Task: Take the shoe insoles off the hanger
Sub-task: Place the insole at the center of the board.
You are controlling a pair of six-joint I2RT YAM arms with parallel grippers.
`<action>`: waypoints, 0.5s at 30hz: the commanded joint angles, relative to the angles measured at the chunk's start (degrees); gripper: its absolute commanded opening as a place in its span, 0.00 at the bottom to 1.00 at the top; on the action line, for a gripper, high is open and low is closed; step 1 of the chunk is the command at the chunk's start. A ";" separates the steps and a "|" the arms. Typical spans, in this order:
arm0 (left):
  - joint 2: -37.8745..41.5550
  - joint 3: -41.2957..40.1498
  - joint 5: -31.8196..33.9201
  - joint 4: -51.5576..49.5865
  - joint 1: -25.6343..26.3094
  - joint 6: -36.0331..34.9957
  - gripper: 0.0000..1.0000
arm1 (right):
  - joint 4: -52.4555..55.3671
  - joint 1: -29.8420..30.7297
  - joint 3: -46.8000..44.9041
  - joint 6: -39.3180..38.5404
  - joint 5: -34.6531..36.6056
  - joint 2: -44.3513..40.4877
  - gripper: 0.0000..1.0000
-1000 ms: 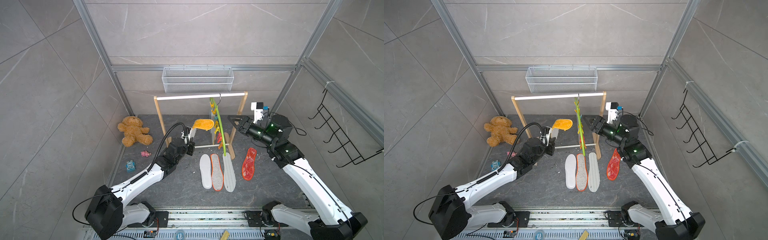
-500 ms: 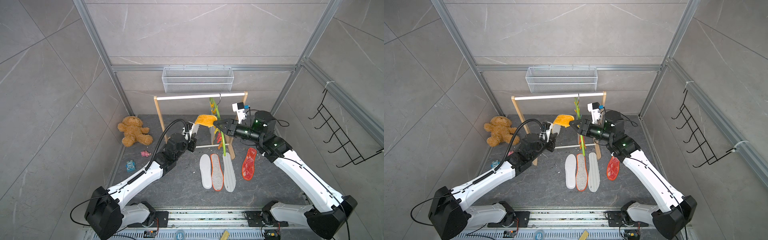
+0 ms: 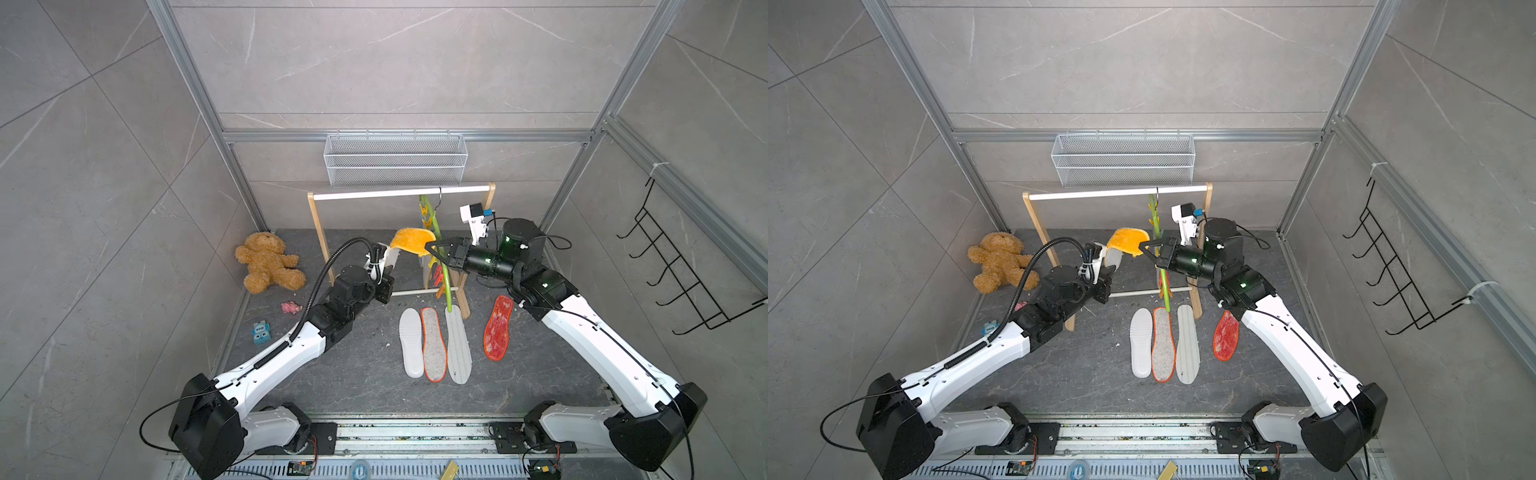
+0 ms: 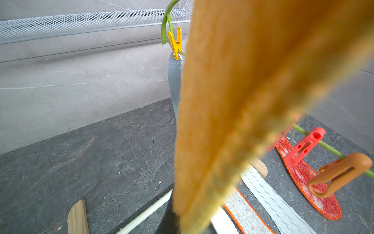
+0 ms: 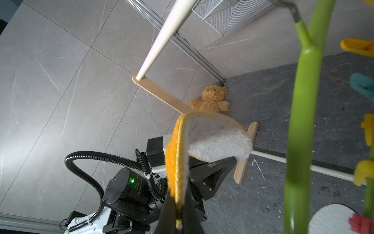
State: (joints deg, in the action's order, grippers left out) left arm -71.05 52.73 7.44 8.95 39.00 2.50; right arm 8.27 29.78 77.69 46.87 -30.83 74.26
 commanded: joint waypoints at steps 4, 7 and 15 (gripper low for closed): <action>2.49 1.94 3.54 -1.28 -0.38 4.39 0.44 | -0.60 0.28 1.65 -0.82 2.93 1.44 0.00; 3.80 0.44 3.71 -3.66 -2.22 11.61 0.72 | -0.02 0.28 2.11 -1.52 3.62 2.24 0.00; 9.68 -4.42 -12.79 -5.19 -11.94 37.05 0.77 | 1.04 0.30 3.26 -3.22 4.29 4.41 0.00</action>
State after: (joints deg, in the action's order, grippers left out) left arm -63.88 49.43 2.59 3.01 29.23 27.00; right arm 9.17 29.78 78.78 45.34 -27.20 78.15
